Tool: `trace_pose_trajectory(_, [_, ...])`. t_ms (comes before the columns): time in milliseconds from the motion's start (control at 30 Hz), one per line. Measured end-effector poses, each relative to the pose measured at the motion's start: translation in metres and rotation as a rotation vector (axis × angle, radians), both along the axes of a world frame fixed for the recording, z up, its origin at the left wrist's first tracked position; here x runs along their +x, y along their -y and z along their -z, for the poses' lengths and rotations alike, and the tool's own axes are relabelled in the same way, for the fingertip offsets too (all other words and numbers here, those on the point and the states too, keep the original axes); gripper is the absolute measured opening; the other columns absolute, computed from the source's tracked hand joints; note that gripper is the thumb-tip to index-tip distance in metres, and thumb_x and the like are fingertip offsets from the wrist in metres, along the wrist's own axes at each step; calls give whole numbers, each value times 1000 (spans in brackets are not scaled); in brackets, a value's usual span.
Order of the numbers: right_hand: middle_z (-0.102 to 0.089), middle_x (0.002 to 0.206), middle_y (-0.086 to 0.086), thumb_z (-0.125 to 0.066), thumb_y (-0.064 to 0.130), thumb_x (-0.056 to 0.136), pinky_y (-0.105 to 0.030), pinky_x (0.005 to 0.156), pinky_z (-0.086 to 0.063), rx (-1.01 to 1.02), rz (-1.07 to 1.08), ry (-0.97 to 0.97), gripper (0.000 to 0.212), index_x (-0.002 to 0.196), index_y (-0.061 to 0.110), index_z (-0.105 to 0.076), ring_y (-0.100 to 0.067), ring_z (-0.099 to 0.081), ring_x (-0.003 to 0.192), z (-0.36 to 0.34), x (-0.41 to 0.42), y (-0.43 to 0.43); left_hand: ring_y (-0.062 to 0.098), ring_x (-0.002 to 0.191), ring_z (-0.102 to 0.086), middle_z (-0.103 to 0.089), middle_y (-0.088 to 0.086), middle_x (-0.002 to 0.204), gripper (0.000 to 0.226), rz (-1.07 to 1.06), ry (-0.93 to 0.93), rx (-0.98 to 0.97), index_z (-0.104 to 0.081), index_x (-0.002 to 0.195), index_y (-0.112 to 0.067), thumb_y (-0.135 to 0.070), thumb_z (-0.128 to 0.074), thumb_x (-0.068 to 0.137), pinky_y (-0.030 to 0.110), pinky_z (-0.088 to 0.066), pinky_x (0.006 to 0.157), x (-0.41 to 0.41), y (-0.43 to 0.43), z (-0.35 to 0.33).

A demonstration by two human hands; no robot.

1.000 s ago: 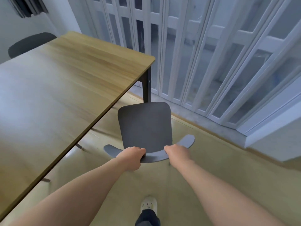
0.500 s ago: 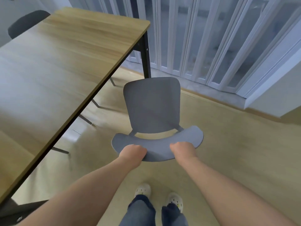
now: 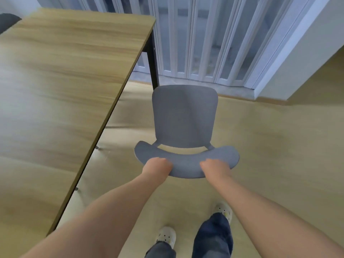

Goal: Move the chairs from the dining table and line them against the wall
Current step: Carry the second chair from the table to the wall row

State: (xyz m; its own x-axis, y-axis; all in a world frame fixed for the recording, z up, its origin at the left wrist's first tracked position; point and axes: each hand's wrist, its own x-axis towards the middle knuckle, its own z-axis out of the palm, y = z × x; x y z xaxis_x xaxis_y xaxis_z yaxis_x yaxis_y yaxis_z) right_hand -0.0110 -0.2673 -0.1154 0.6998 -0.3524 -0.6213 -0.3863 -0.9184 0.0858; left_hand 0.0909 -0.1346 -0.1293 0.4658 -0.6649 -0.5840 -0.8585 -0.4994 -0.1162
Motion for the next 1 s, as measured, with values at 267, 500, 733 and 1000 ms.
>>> trace_pose_trajectory(267, [-64, 124, -11, -48, -7, 89, -28, 61, -35, -2, -2, -61, 22, 103, 3, -62, -29, -61, 117, -9, -38, -90, 31, 112, -63, -65, 10, 122, 32, 150, 0, 63, -64, 118, -6, 1, -49, 91, 37, -51, 86, -15, -65, -2])
trace_pose_trajectory(500, [-66, 119, -12, -48, -8, 89, -29, 56, -34, -26, 50, -52, 31, 116, 2, -60, -29, -60, 115, -9, -109, -145, 31, 106, -65, -68, 11, 116, 29, 264, 18, 66, -67, 111, -6, 3, -48, 91, 35, -52, 83, -77, -113, 5])
trace_pose_trajectory(733, [-66, 120, -11, -49, -7, 88, -29, 61, -39, -46, 88, -36, 21, 100, 3, -63, -28, -62, 113, -8, -195, -215, 31, 108, -65, -67, 12, 119, 28, 311, 15, 99, -66, 114, -6, -1, -50, 92, 35, -52, 85, -157, -172, 3])
trace_pose_trajectory(1000, [-65, 121, -10, -50, -7, 87, -31, 70, -37, -18, 96, -31, 34, 118, 5, -59, -29, -61, 114, -7, -266, -307, 31, 103, -66, -69, 12, 113, 29, 401, 10, 73, -68, 107, -5, 6, -49, 88, 33, -50, 75, -222, -259, -2])
